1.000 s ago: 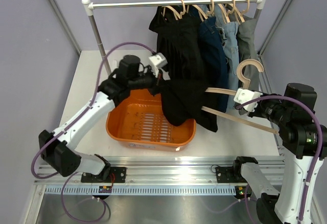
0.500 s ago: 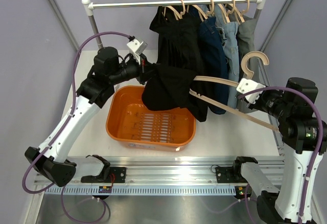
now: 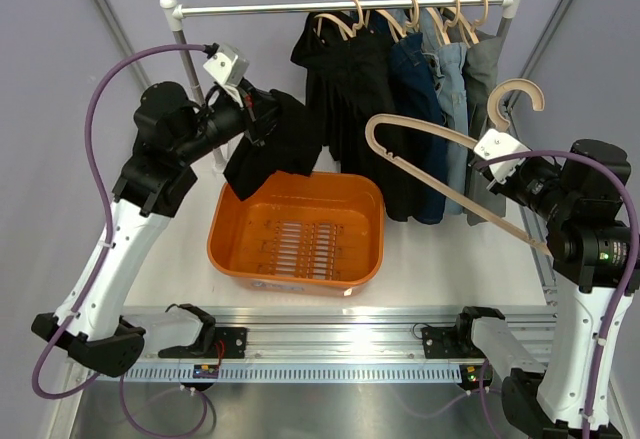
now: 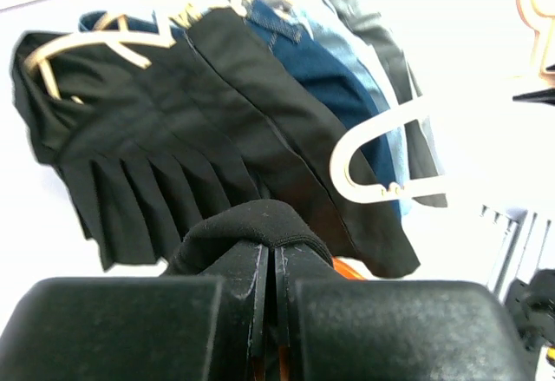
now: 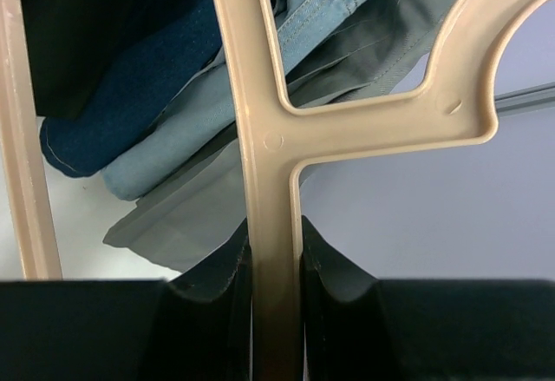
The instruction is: Remove the skirt from the hanger
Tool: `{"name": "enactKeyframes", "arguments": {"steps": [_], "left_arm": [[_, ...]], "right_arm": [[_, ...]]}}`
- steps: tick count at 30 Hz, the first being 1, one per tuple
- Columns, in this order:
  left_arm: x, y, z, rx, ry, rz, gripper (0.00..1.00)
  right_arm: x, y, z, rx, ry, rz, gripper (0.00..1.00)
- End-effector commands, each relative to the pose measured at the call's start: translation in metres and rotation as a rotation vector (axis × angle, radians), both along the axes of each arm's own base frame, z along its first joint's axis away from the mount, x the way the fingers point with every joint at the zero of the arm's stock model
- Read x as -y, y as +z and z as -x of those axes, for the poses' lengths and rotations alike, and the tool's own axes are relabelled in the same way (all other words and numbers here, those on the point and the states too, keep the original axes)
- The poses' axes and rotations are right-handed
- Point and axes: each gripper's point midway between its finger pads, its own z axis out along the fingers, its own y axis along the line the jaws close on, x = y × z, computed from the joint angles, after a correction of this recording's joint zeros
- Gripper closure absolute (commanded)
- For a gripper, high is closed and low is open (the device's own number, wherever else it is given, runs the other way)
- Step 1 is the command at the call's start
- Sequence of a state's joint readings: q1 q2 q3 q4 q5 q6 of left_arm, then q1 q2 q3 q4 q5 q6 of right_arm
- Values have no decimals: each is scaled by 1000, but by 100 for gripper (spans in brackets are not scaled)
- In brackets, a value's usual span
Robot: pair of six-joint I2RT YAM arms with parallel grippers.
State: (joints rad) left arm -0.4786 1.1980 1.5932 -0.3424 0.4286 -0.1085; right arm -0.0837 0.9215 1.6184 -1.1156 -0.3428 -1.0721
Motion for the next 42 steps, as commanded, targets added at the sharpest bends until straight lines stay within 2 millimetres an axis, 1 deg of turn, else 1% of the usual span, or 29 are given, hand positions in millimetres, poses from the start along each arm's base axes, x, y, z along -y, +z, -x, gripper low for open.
{"name": "enactKeyframes", "arguments": {"steps": [1,2,3,5,7,11,13,14,15,16,17,18,19,20,21,22,23,24,25,27,28,31,32,33,35,36,38,40,42], "left_arm": [[-18,55,12,158,57,61,100],[-21,61,16,177,63,65,100],[-23,63,16,188,72,62,100],[-30,66,17,200,101,54,100],[-32,67,17,204,108,53,100],[-27,70,24,197,69,80,100],[-24,76,29,205,42,101,100],[-19,77,37,192,-9,121,100],[-14,78,40,186,-41,135,100],[-10,85,45,202,-77,163,100],[-2,86,56,170,-151,197,100],[2,88,61,164,-188,219,100],[11,91,67,172,-244,248,100],[19,92,78,139,-309,270,100],[25,92,82,130,-345,277,100],[35,98,97,129,-406,284,100],[45,96,100,118,-446,274,100],[51,97,105,115,-475,273,100],[59,99,117,111,-524,276,100],[71,100,126,85,-589,281,100],[76,105,134,103,-628,299,100],[95,93,142,47,-702,302,100],[100,88,144,26,-719,304,100],[109,77,141,4,-730,302,100],[122,62,146,-47,-763,305,100],[131,46,143,-82,-769,291,100],[149,26,145,-124,-793,270,100],[167,-3,145,-183,-807,233,100],[179,-23,145,-219,-815,203,99]], "right_arm": [[-1,28,-5,92,-15,-51,100],[-2,28,-5,89,-15,-60,100],[-3,28,-5,89,-11,-66,100],[-5,28,-5,86,-8,-81,100],[-6,29,-5,87,-9,-96,100],[-7,34,-8,102,-22,-131,100],[-6,39,-10,116,-42,-172,100],[-4,43,-12,128,-63,-193,100],[-4,49,-14,150,-68,-207,100],[-5,51,-16,152,-77,-238,100],[-6,54,-16,155,-75,-257,100],[-7,57,-17,161,-80,-278,100],[-8,63,-20,175,-88,-319,100],[-8,65,-22,179,-91,-337,100],[-9,71,-25,194,-91,-356,100],[-10,73,-27,193,-99,-394,100],[-10,76,-28,198,-106,-415,100],[-10,80,-30,212,-109,-432,100],[-11,81,-33,207,-114,-462,100],[-12,85,-36,211,-122,-494,100],[-12,85,-37,205,-131,-521,100],[-11,88,-41,209,-152,-563,100],[-7,89,-43,216,-180,-573,100],[-6,89,-45,217,-183,-576,100],[-6,92,-45,223,-183,-577,100],[-6,91,-46,221,-183,-580,100],[-7,90,-47,214,-180,-582,100],[-6,88,-49,209,-181,-581,100],[-7,87,-50,202,-174,-573,100]]}}
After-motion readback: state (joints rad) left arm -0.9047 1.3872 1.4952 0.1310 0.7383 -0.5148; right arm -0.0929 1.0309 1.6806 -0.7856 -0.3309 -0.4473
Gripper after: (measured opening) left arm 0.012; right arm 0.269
